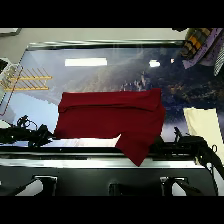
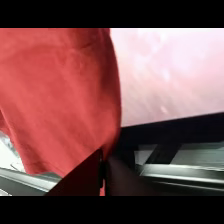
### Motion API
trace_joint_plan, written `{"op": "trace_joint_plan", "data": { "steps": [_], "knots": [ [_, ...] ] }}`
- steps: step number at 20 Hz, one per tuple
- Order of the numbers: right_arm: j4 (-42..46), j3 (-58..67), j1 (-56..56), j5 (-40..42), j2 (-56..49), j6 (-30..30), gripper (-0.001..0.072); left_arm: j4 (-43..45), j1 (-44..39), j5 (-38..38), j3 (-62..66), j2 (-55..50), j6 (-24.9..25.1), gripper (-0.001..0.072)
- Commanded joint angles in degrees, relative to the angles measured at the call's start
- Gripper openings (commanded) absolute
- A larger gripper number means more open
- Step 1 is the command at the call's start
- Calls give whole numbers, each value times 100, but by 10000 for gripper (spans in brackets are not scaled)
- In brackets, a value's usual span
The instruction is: Fold the clothes and pants, and hang the long-sleeved shirts on hangers.
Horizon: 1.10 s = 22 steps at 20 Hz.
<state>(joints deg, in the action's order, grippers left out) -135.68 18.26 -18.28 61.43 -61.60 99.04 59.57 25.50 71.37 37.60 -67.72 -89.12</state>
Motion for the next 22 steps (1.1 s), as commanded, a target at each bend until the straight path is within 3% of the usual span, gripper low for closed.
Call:
{"op": "trace_joint_plan", "data": {
  "steps": [1,18,21,22],
  "knots": [
    [-37,7,2,129,4,22,32,-33,0,-57,-37,-44,83,348],
    [-66,35,2,380,7,83,32,-39,-50,-785,-31,-520,236,344],
    [-74,37,2,398,7,122,32,-55,-151,-944,-31,-551,232,311],
    [-94,37,2,431,7,212,32,-57,-170,-1003,-31,-564,214,197]
  ]
}}
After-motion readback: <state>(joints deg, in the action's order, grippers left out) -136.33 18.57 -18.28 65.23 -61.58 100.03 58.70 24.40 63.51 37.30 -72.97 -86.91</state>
